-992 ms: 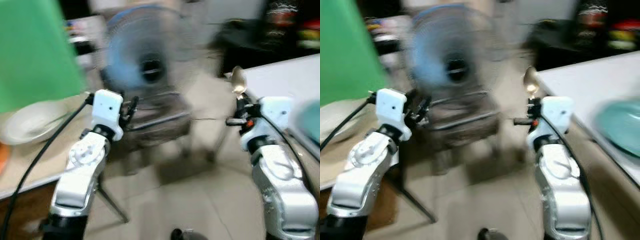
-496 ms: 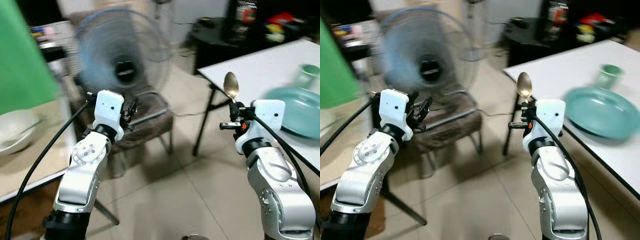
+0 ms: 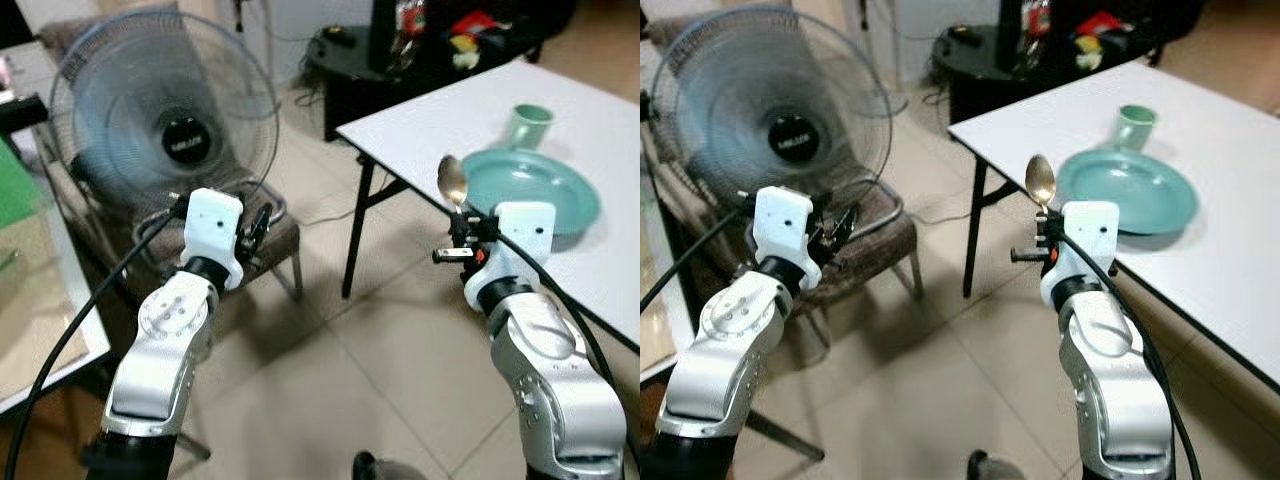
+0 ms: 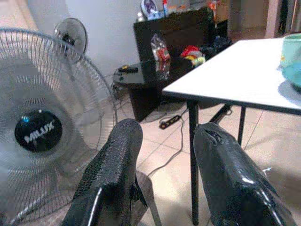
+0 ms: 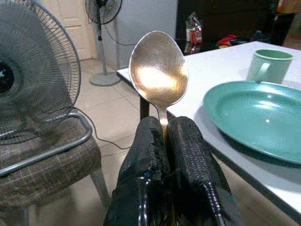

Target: Setting the table

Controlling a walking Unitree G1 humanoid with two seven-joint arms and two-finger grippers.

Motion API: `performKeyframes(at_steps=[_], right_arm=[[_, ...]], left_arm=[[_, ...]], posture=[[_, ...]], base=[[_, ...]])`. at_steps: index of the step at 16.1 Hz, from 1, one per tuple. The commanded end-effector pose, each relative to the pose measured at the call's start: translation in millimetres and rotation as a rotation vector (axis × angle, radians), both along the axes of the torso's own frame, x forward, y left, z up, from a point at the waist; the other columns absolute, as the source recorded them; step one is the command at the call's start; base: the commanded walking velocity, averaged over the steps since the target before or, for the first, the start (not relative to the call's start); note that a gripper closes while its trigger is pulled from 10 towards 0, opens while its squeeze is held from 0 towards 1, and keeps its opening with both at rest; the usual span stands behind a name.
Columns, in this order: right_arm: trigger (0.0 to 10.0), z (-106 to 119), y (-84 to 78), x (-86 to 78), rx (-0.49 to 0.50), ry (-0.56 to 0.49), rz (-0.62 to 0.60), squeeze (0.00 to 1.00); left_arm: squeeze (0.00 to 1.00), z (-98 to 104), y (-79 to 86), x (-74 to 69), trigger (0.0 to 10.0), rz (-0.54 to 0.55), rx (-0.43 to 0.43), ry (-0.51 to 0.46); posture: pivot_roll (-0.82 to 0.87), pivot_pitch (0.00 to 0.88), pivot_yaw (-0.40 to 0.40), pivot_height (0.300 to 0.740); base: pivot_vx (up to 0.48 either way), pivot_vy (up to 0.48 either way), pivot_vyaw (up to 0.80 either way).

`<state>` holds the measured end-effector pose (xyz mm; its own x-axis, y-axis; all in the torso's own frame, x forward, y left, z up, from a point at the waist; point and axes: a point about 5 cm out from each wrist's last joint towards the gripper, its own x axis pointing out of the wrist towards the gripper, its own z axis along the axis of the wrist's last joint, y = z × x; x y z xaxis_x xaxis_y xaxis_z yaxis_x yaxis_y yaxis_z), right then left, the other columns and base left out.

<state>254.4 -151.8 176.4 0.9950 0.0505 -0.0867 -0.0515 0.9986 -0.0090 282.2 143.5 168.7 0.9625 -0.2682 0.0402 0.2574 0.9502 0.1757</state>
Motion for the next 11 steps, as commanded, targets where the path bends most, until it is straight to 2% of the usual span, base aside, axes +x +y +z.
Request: performKeyframes(at_steps=[1,4,11], right_arm=[[10.0,4.0,2.3,-0.3,0.008,-0.010,0.019,0.00],[10.0,3.4,0.9,-0.7,0.004,-0.002,0.017,0.00],[10.0,5.1,3.0,-0.3,-0.008,-0.006,0.040,0.00]], left_arm=[[0.00,3.4,1.4,-0.7,10.0,0.011,0.004,-0.012],[0.00,2.7,-2.9,-0.5,10.0,-0.003,0.003,-0.008],[0.00,3.0,-2.2,0.3,10.0,0.005,-0.001,-0.011]], posture=[[0.03,0.000,0.037,0.740],[0.02,0.000,0.042,0.740],[0.02,0.000,0.033,0.740]], base=[[0.000,0.000,0.00],[0.000,0.000,-0.67],[0.000,0.000,0.00]])
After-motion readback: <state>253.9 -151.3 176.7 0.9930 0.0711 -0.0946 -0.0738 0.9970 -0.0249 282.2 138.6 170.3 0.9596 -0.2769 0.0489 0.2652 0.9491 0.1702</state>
